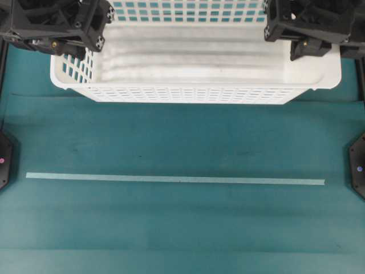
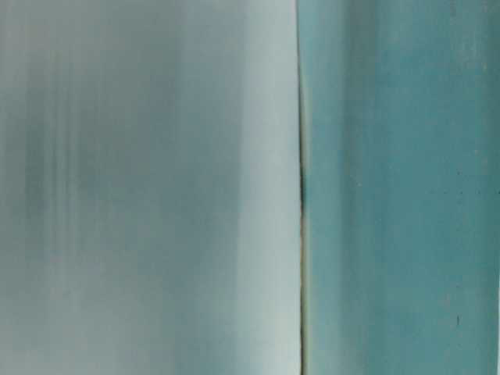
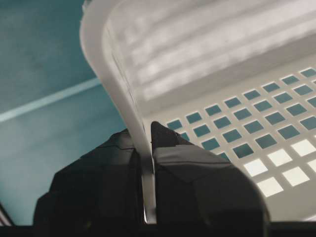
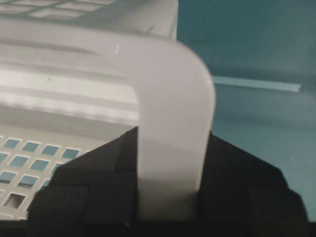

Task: Lift the white basket with both hands.
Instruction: 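Lift the basket with both grippers and carry it away from the front, then bring the held basket back toward the front and lower it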

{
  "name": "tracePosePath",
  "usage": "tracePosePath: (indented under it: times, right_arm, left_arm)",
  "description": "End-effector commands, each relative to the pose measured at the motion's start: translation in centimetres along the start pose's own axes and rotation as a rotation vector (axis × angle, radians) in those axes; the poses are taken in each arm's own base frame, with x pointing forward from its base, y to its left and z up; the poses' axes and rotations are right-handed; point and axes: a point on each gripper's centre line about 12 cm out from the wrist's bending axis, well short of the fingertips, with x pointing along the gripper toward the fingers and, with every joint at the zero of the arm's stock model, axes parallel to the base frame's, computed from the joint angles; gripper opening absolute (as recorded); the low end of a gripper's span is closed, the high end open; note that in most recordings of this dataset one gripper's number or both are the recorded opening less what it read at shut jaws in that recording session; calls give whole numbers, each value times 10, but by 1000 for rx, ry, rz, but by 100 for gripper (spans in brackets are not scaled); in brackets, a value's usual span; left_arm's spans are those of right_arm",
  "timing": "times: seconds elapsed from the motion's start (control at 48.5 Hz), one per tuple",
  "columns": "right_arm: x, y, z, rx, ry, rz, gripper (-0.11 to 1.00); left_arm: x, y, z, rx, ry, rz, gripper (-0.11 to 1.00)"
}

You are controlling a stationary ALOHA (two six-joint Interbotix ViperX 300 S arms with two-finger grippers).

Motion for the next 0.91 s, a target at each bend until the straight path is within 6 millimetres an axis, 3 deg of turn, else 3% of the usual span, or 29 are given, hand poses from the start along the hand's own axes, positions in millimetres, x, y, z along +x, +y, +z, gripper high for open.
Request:
tracePosePath:
  times: [0.0,0.247,0.536,0.886]
  right_arm:
    - [0,7,-5,-84,1,10,20]
    - [15,6,-6,-102,16,-39,20]
    - [60,4,-12,-117,46,-133,20]
    - [117,-7,-24,-118,78,-92,20]
  left_arm:
    - [0,-3,-1,72,2,-12,-2]
    - [7,-1,-1,67,8,13,-2]
    - [47,-3,-5,69,18,26,-2]
    - [82,33,-23,-44,-39,-79,-2]
